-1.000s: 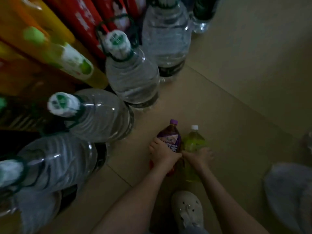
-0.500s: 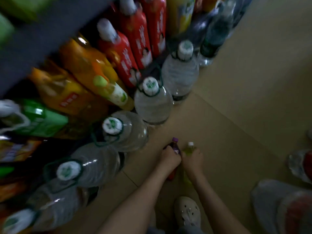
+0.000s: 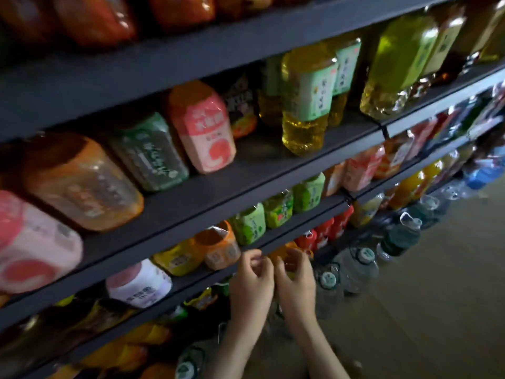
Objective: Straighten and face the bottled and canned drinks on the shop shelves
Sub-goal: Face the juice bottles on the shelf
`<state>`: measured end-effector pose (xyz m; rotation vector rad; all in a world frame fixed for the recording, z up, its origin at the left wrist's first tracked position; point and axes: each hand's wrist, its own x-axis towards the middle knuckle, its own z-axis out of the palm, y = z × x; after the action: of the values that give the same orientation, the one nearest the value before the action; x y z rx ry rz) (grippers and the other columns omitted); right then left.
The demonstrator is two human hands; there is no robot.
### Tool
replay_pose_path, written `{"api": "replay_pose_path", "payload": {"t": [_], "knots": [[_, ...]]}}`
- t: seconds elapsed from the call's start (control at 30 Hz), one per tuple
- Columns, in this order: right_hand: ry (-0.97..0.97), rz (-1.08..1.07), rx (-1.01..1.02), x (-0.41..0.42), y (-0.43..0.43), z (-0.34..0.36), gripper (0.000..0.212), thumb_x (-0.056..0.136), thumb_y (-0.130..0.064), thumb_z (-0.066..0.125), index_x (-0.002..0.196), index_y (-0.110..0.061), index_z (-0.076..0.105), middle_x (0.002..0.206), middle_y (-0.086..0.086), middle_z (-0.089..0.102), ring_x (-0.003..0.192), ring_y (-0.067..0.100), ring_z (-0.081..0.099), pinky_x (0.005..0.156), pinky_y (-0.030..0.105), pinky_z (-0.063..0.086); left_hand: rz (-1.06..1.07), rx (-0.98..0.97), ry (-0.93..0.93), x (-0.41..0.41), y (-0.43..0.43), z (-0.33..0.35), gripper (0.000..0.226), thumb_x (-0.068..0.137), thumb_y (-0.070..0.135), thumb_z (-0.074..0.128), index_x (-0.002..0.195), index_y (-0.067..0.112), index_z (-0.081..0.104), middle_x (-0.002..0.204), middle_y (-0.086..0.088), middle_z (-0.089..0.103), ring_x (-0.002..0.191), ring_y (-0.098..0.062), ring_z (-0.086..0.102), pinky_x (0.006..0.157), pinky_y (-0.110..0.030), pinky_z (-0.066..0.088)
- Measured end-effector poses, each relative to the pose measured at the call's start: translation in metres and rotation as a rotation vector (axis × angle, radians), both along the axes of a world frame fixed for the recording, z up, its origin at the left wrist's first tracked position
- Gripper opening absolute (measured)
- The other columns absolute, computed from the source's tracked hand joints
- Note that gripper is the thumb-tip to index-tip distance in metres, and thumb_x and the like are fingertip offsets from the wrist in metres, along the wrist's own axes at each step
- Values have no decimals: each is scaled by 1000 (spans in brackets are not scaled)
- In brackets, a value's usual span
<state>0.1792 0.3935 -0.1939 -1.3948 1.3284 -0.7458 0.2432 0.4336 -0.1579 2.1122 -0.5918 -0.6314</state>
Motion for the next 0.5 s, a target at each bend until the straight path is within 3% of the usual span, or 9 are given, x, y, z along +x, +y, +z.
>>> {"api": "replay_pose_path", "payload": {"t": [0.17, 0.3, 0.4, 0.5], "knots": [[-70, 186, -47, 44, 26, -2, 23, 90, -17, 61, 107, -27, 48, 101, -4, 56, 95, 11, 54, 79, 23, 43, 306, -83, -79, 49, 44, -1, 19, 92, 22, 57, 111, 20, 54, 90, 9, 59, 83, -12, 55, 65, -17, 33], [-81, 242, -35, 58, 49, -1, 26, 92, -17, 58, 116, -20, 50, 109, -1, 57, 101, 14, 54, 78, 19, 40, 504, -80, -100, 67, 93, -3, 25, 91, 12, 57, 115, 13, 53, 92, 7, 56, 81, -11, 56, 61, -9, 33], [-127, 317, -130, 77, 65, 31, 22, 92, -20, 59, 112, -21, 52, 105, -4, 58, 91, 8, 55, 69, 8, 40, 652, -112, -125, 81, 123, 16, 25, 90, 13, 58, 115, 14, 51, 99, 5, 57, 98, -21, 59, 70, -17, 34], [-193, 455, -217, 103, 88, 76, 27, 90, -19, 60, 115, -22, 50, 103, -3, 57, 89, 4, 56, 70, 9, 42, 778, -243, -157, 95, 145, 50, 33, 91, 15, 59, 122, 13, 48, 99, 7, 57, 94, -17, 60, 72, -21, 40]]}}
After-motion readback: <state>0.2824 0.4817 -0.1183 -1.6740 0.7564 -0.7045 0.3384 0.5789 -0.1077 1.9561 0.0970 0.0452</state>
